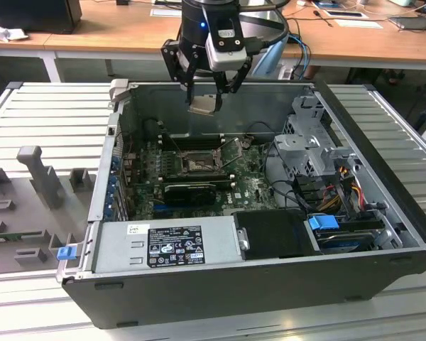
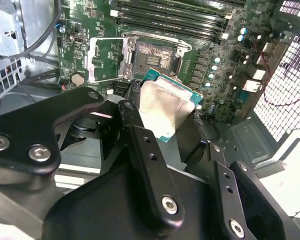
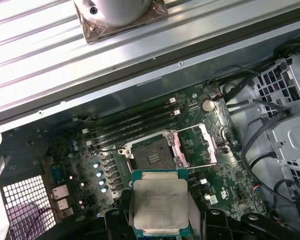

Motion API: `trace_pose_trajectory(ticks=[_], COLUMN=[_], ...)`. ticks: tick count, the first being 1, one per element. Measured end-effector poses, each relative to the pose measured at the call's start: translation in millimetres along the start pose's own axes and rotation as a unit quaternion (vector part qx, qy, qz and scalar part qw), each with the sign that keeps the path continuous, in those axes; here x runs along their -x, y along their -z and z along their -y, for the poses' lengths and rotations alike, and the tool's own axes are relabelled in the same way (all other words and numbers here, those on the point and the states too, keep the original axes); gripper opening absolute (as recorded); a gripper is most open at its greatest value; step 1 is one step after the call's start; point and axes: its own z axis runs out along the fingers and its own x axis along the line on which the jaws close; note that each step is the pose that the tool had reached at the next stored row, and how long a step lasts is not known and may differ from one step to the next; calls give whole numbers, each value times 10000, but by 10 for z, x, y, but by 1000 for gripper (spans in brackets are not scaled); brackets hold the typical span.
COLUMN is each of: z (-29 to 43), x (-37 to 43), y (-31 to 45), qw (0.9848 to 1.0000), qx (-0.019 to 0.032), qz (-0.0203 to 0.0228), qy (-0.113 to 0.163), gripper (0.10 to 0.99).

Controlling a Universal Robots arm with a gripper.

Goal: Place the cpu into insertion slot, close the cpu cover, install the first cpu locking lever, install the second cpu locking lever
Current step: 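Place the cpu into insertion slot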

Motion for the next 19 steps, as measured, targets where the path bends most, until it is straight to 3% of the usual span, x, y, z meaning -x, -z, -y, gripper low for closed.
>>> trace_pose_trajectory(ticks=[9,14,19], z=[0,0,0], x=[0,0,0], y=[0,-1,-8], qw=[9994,9980,9953], qx=[6,12,18], qz=[31,57,86], qy=[-343,-633,-960], gripper=[529,529,529])
